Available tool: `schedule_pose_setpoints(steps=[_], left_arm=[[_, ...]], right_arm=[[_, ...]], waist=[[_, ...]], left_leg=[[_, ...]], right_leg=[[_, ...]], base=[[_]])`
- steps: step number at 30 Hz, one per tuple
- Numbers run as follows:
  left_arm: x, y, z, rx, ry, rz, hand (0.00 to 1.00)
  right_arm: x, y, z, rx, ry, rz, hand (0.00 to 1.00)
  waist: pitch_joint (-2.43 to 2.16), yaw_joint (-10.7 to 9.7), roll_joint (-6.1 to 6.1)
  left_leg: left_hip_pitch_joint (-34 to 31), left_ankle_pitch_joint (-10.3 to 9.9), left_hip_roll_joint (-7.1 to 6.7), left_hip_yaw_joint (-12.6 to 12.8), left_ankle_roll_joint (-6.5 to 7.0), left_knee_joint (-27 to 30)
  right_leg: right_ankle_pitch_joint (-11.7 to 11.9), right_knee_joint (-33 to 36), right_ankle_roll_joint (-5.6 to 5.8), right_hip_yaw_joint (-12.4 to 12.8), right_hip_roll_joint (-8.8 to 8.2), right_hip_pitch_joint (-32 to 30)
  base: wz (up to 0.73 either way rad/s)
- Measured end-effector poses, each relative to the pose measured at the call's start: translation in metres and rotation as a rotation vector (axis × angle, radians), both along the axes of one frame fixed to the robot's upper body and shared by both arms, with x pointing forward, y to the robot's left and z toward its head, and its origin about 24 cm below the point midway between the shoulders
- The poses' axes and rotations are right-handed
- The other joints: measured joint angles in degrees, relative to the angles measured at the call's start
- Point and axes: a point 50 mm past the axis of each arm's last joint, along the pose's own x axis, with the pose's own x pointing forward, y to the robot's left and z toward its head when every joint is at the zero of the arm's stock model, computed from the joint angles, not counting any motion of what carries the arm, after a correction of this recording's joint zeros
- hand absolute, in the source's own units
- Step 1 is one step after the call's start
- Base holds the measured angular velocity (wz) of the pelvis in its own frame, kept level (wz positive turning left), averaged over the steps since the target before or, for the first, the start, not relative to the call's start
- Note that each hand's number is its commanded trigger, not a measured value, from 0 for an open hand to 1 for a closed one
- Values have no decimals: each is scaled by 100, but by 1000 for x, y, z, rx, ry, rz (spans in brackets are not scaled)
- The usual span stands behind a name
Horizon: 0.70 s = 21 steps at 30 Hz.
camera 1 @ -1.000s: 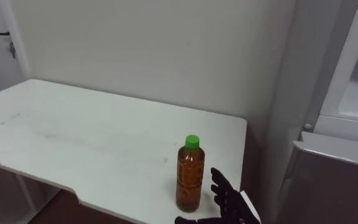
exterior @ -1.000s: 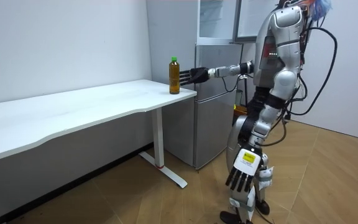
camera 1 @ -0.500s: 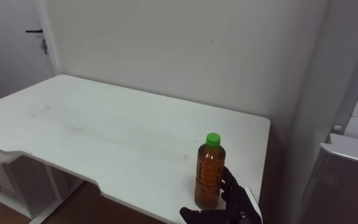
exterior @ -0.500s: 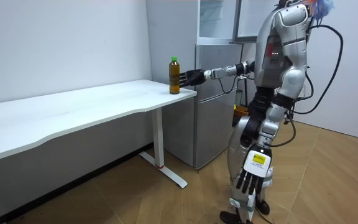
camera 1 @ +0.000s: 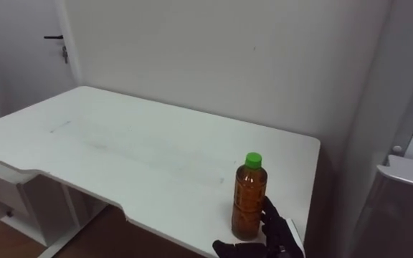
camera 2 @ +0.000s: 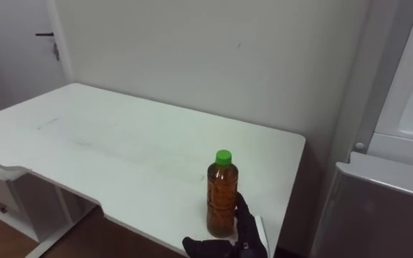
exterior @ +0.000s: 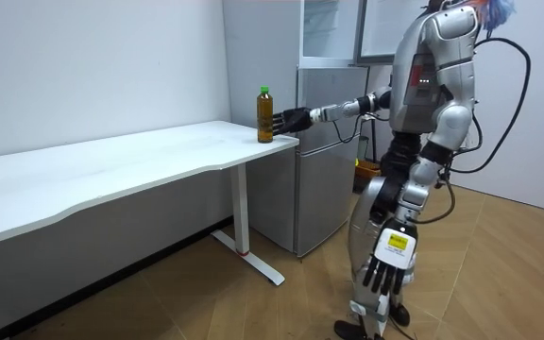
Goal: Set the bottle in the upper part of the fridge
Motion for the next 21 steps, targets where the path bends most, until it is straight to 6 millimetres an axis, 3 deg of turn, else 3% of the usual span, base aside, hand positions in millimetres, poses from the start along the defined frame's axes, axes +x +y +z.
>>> schedule_pose_setpoints(steps=[8,21], left_arm=[[-1,0,0,-10,2,3,0],[4,-2,0,-13,-7,-20,0]], right_arm=[[14,-14,10,23,-18,-130,0],[25,-21,20,11,-39,-218,0]], waist=[[24,5,-9],[37,-1,-44]], left_leg=[[-158,61,-55,-109,64,41],[-544,164,-68,-219,76,61]], right_leg=[[7,33,11,-181,-81,-78],[21,215,7,-226,-126,-490]], base=[[9],[5]])
